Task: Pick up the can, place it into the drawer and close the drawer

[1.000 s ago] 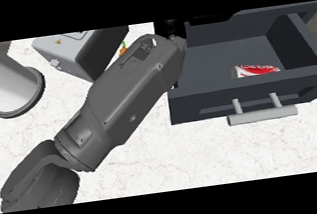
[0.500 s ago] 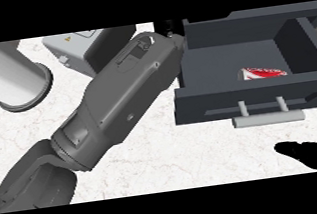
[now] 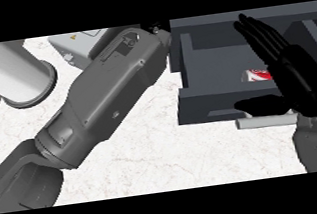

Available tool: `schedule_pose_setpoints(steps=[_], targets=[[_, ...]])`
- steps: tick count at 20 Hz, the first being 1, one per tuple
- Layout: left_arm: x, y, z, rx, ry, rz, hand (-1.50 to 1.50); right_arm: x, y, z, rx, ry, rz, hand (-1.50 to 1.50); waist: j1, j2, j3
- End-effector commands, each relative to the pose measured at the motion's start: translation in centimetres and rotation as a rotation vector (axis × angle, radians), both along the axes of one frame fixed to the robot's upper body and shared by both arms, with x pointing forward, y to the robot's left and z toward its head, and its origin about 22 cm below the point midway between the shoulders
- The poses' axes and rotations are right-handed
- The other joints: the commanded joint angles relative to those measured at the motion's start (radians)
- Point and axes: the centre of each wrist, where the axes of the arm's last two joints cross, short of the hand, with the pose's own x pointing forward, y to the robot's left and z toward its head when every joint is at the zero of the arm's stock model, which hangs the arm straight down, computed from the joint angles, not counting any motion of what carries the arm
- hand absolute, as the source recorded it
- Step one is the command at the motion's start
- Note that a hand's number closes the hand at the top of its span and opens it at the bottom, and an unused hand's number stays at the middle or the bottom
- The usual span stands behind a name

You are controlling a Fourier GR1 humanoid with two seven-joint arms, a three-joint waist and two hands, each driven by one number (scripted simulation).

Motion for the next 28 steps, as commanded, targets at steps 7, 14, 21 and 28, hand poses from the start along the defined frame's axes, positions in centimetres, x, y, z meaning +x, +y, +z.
schedule_pose_setpoints(steps=[7, 14, 21, 28], targets=[[-0.4, 2.6, 1.2, -0.007, 0.007, 0.037, -1.5, 6.3, 1.8, -5.6, -0.248, 0.04, -0.072, -1.5, 0.006, -0.005, 0.001], [0.2, 8.3, 1.0, 0.019, 0.007, 0.055, -1.5, 8.6, 1.3, -10.5, -0.314, 0.058, -0.131, -1.5, 0.004, -0.001, 0.001], [-1.5, 7.5, 1.0, -0.009, 0.01, 0.042, -1.5, 12.1, 2.2, -10.7, -0.349, 0.005, -0.216, -1.5, 0.032, 0.004, 0.001], [-1.5, 10.1, 1.7, 0.002, 0.001, 0.033, -1.5, 13.9, 1.9, -10.2, -0.325, -0.06, -0.257, -1.5, 0.039, 0.013, 0.002]])
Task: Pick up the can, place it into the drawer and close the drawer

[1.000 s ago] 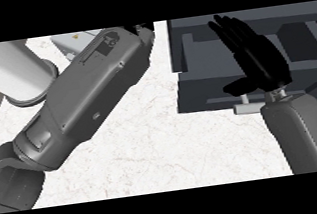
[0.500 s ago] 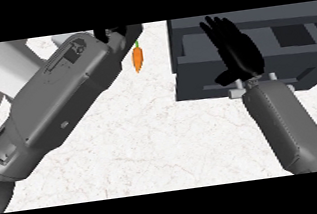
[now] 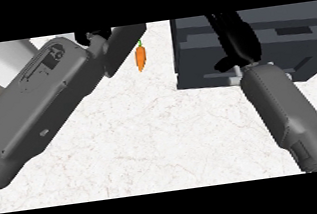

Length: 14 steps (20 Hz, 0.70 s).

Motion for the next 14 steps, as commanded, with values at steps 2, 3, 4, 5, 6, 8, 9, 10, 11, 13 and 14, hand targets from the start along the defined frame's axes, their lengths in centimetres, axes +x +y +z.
schedule_pose_setpoints(steps=[2, 3, 4, 5, 6, 8, 9, 10, 11, 13, 14], targets=[[-0.8, 0.2, 0.1, -0.01, -0.018, 0.008, -1.5, 0.5, -0.1, -1.9, 0.036, 0.012, -0.056, -1.5, 0.009, 0.024, 0.018], [-0.7, 0.8, -0.7, 0.013, -0.004, 0.016, -1.5, 1.2, 0.8, -0.9, 0.03, -0.017, -0.054, -1.5, 0.014, 0.025, 0.017], [-0.8, 0.0, -0.2, -0.013, -0.006, 0.011, -1.5, 1.2, 0.0, -1.0, 0.04, -0.027, -0.055, -1.5, 0.01, 0.029, 0.018], [-0.7, 1.3, 0.1, -0.002, -0.015, 0.019, -1.5, 1.6, -1.2, -0.3, 0.026, -0.033, -0.071, -1.5, 0.015, 0.028, 0.018], [-0.8, 2.0, -0.4, -0.002, -0.011, 0.002, -1.5, 1.6, -2.0, -0.6, 0.022, -0.053, -0.07, -1.5, 0.01, 0.027, 0.017], [-1.1, 0.3, 0.4, 0.006, -0.025, -0.004, -1.5, 1.7, 0.0, -0.8, 0.051, -0.076, -0.083, -1.5, 0.022, 0.035, 0.019], [-1.4, 0.3, 0.0, 0.021, -0.013, -0.016, -1.5, 2.9, 1.9, 1.7, 0.033, -0.08, -0.089, -1.5, 0.026, 0.029, 0.017], [-1.6, 1.7, 0.2, 0.0, -0.001, -0.012, -1.5, 3.2, -0.6, 2.2, 0.019, -0.087, -0.1, -1.5, 0.03, 0.028, 0.017], [-1.3, 1.3, 0.8, -0.013, -0.015, -0.008, -1.5, 3.0, 0.1, 1.5, 0.028, -0.094, -0.095, -1.5, 0.033, 0.037, 0.018], [-1.5, 2.3, 0.3, 0.005, -0.006, -0.002, -1.5, 3.8, 0.2, 3.6, 0.022, -0.101, -0.1, -1.5, 0.032, 0.03, 0.017], [-1.6, 2.0, 1.0, -0.012, -0.022, -0.003, -1.5, 4.2, 0.2, 4.6, 0.018, -0.101, -0.096, -1.5, 0.033, 0.032, 0.017]])
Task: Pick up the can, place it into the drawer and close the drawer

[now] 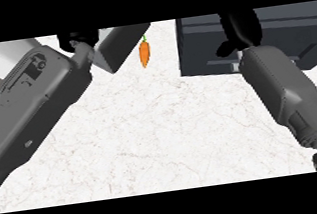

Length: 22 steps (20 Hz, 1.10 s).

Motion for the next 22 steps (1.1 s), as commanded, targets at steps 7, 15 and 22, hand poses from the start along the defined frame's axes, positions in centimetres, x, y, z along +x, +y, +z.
schedule_pose_setpoints(steps=[7, 15, 22], targets=[[-1.0, -0.2, 1.4, 0.008, -0.002, -0.017, -1.5, 2.0, -0.1, 5.0, -0.001, -0.058, -0.06, -1.5, 0.024, 0.005, 0.001], [-1.8, 1.1, 0.7, 0.013, 0.0, -0.034, -1.5, 1.9, 1.1, 4.0, 0.276, 0.076, 0.092, -1.5, 0.04, 0.004, 0.005], [-1.8, 1.7, 0.8, 0.005, -0.001, -0.034, -1.5, 2.3, 2.4, 5.2, 0.67, 0.114, 0.148, -1.5, 0.03, 0.003, 0.004]])
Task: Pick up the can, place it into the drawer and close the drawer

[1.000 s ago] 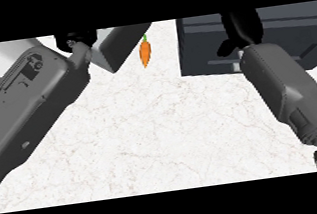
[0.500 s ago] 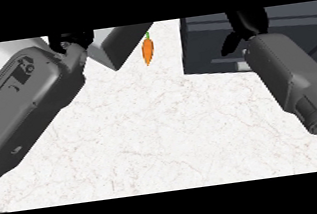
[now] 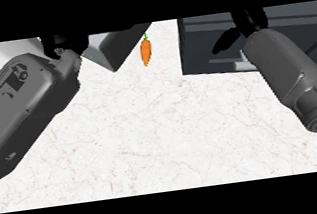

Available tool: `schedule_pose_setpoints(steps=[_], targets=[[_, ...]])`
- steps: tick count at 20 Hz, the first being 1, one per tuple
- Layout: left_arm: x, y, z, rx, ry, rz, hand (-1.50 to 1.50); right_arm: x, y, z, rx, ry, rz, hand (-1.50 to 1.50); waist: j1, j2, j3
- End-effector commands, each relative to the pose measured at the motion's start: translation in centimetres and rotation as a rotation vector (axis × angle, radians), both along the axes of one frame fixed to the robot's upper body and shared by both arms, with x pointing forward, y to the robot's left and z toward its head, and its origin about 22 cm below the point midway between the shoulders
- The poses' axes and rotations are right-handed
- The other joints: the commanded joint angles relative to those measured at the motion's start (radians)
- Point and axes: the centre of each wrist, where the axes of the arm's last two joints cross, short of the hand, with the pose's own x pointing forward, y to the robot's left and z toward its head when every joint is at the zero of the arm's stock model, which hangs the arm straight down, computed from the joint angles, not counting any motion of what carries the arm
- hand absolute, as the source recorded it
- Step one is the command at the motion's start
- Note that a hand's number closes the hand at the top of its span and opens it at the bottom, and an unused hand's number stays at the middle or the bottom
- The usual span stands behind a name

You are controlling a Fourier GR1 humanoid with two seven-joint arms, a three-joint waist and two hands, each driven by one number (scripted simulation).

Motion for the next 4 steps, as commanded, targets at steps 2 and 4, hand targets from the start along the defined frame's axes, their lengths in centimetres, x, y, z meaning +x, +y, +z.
schedule_pose_setpoints(steps=[2, 4], targets=[[-0.1, 1.2, -0.4, 0.0, -0.002, 0.008, -1.5, 0.5, 2.3, 1.2, 0.305, -0.052, 0.023, -1.5, 0.016, -0.005, -0.007], [-0.2, 0.6, 0.1, 0.002, -0.003, 0.007, -1.5, 0.5, 2.4, 1.4, 0.325, -0.034, 0.043, -1.5, 0.009, -0.006, -0.007]])
